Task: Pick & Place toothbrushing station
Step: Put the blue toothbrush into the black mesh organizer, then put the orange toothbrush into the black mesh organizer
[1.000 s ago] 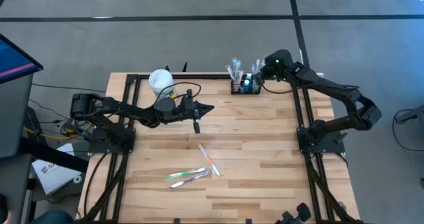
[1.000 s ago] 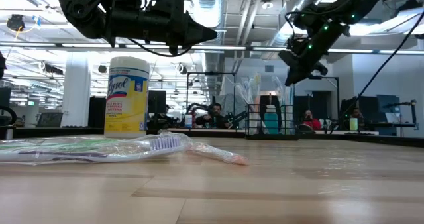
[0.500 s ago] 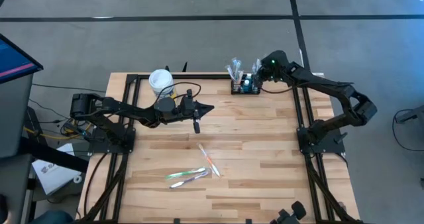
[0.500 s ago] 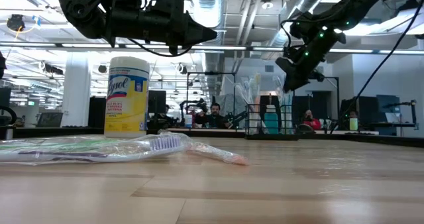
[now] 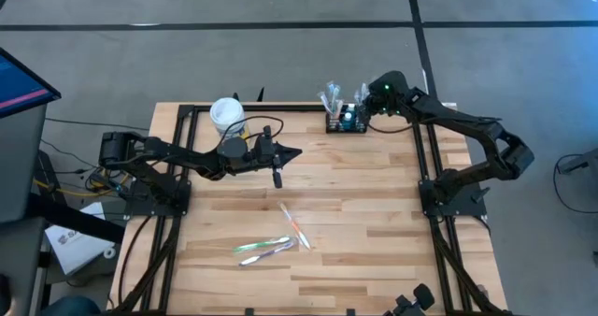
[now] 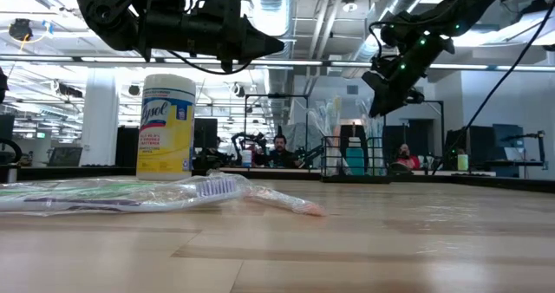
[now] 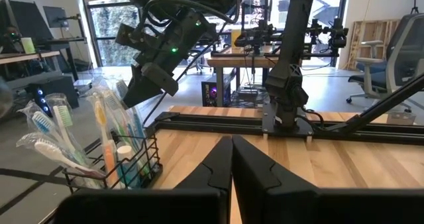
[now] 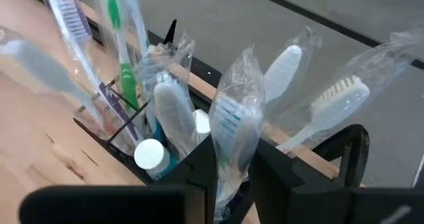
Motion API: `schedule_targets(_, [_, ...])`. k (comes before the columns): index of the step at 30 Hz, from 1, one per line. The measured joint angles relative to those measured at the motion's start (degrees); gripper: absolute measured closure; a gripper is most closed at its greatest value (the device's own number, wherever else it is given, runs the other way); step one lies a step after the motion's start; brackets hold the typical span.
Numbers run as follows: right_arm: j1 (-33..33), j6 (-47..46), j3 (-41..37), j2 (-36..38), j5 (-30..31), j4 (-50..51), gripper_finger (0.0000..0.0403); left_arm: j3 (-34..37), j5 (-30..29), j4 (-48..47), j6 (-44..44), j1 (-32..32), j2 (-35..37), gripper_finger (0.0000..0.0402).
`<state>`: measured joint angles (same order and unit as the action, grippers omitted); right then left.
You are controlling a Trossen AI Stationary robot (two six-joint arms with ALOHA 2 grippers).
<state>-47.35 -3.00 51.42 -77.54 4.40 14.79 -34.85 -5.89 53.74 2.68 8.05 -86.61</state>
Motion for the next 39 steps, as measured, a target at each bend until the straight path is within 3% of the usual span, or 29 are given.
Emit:
schedule_targets(11, [-2.47,1.04,-0.04,2.33,0.31,1.03,0.0335,-0.01,-0.02,-0.23,0.0,0.0,0.0,0.0401])
schedule_targets(21, [-1.16,1.5,0.0,3.64,-3.03,0.97,0.0328,0.0,-0.02,-0.24,0.0,0.0,-0.02,0.0401])
schedule_targets(33, [-1.99,2.13,-0.04,1.9,-2.91,1.04,0.0208,0.0,-0.02,-0.87,0.02,0.2,-0.02,0.0401])
schedule_targets(39, [-1.86,2.11,-0.04,2.98,-2.91,1.23,0.0176,0.0,-0.02,-0.94,0.02,0.22,-0.02,0.0401])
